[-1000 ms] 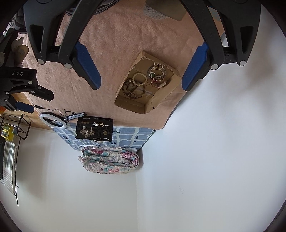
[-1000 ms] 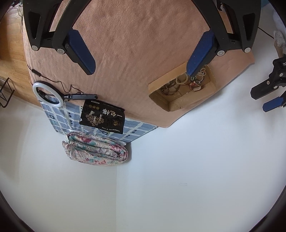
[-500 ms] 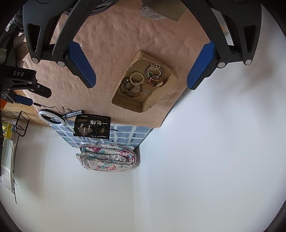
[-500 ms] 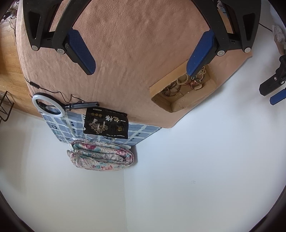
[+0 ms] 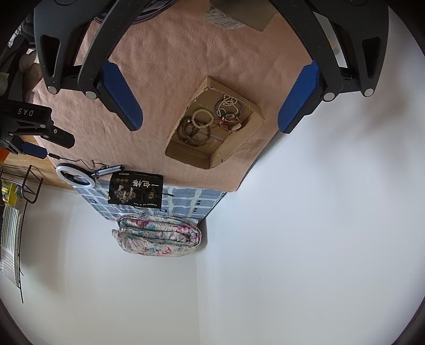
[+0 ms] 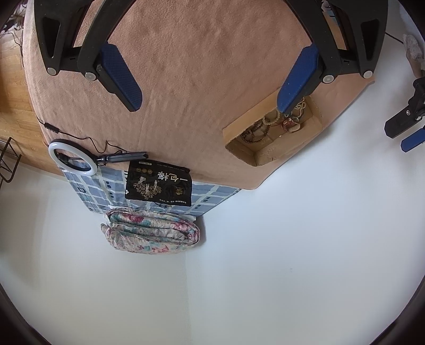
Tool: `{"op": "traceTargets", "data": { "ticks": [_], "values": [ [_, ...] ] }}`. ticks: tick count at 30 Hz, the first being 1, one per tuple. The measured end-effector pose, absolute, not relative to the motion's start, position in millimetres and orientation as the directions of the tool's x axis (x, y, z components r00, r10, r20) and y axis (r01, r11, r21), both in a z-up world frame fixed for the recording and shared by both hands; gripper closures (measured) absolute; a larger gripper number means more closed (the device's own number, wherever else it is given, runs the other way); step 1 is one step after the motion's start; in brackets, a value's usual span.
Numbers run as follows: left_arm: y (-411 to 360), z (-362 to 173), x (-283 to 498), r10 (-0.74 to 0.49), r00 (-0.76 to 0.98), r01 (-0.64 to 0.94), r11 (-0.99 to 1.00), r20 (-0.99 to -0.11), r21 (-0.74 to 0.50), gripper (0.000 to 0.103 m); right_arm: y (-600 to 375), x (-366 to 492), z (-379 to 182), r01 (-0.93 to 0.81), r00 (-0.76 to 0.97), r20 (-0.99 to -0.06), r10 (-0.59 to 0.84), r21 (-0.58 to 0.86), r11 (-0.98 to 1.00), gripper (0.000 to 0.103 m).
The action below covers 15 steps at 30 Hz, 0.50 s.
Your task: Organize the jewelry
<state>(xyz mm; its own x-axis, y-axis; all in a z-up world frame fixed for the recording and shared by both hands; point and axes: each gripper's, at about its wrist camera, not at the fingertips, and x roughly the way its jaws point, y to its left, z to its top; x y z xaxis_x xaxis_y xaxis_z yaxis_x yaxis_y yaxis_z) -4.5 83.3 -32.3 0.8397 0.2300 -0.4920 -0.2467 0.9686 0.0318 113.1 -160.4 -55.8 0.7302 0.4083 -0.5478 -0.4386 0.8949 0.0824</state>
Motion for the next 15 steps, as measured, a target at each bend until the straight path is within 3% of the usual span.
{"op": "traceTargets", "data": {
  "ticks": [15],
  "values": [
    [83.4, -33.2, -4.6, 0.230, 0.839, -0.247, 0.969, -0.492, 0.032, 0.000, -162.1, 111.3, -57.0, -0.431, 0.730, -0.547, 0.409, 0.095, 0.897, 0.000]
  ]
}}
